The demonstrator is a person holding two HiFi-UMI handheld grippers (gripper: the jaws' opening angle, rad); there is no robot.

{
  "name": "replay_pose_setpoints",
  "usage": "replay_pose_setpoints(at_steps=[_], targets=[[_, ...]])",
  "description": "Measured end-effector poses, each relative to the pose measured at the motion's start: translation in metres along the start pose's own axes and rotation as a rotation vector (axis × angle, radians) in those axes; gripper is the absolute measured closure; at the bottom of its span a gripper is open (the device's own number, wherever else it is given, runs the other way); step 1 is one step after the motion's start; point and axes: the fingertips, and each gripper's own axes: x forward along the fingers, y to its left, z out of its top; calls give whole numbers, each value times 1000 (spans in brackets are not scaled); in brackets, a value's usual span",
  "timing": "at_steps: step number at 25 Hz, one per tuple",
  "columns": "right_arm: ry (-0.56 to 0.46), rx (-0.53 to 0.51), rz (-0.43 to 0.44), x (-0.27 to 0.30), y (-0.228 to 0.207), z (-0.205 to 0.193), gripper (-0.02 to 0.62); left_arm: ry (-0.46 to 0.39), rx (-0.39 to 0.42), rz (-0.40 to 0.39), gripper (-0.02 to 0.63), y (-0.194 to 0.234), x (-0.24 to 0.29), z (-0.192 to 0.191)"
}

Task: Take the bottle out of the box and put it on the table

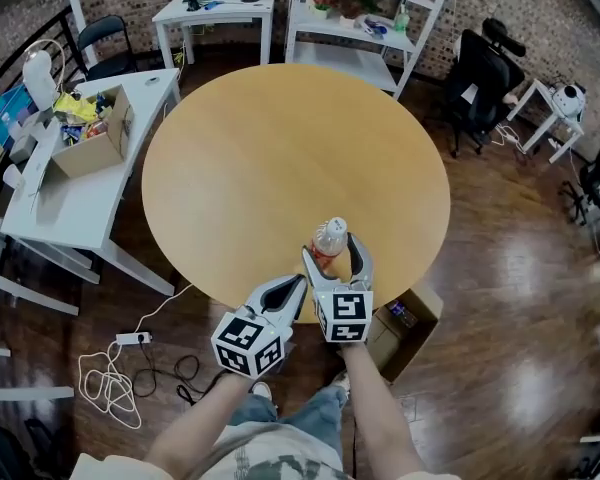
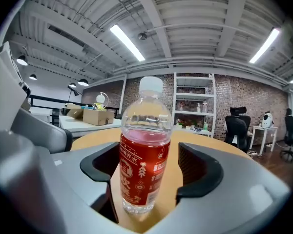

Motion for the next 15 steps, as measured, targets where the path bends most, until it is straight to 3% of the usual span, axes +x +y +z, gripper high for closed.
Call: replay_pose_setpoints(at_steps=[4, 11, 15], targets=[[16, 8, -53, -32, -4, 6, 239, -15, -13, -46, 612, -12, -4, 3], [44, 72, -146, -116, -16, 22, 384, -16, -35, -170, 612, -59, -6, 4], [43, 93, -190, -162, -10, 27, 421, -9, -25, -262, 612, -92, -5, 3]])
